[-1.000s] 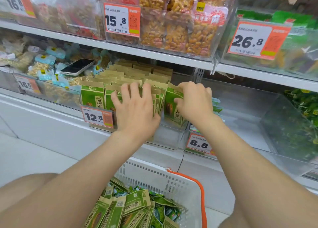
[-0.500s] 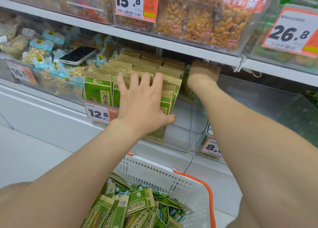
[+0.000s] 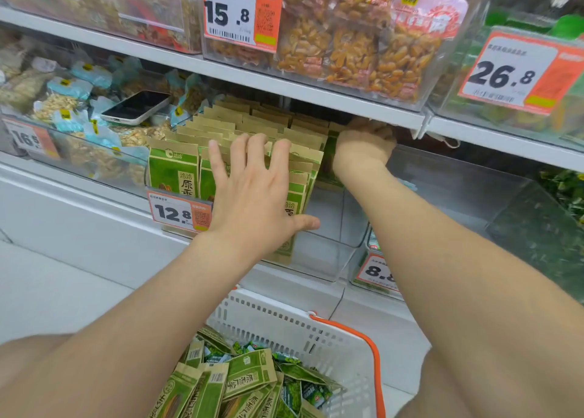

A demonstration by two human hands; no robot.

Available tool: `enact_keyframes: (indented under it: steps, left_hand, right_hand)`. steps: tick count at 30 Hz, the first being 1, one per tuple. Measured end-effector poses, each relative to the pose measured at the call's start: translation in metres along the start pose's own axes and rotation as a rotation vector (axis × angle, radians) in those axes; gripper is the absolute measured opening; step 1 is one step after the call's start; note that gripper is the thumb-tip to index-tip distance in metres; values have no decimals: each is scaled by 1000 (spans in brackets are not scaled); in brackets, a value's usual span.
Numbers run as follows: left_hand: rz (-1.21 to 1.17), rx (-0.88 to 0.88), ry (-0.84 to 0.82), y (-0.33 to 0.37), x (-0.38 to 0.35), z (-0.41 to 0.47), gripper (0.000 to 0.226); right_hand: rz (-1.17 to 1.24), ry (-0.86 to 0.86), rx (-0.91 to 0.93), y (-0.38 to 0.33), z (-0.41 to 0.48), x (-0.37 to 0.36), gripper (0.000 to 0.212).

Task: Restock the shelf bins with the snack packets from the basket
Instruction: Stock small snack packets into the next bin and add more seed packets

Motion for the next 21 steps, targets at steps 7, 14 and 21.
enact_keyframes:
  steps: [7,14,21]
  left_hand:
    - [-132,-79,291,13,37,-25,41]
    - [-48,-131,-805,-1,-3,-88,25]
    - [155,-411,-1254,13,-40,-177,38]
  right_hand:
    - [199,336,380,19,-103,56,35]
    - [443,68,734,37,-212,72,21]
    - [32,-584,1148,47,-304,-47,15]
Point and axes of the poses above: each hand's wrist, its own z-axis towards the middle knuckle, its own x-axis out of the back of the hand, y = z × x, the point moved 4 cm from there along z, towards the middle knuckle, and after that the axes turned 12 degrees about y, right-handed, at the moved point
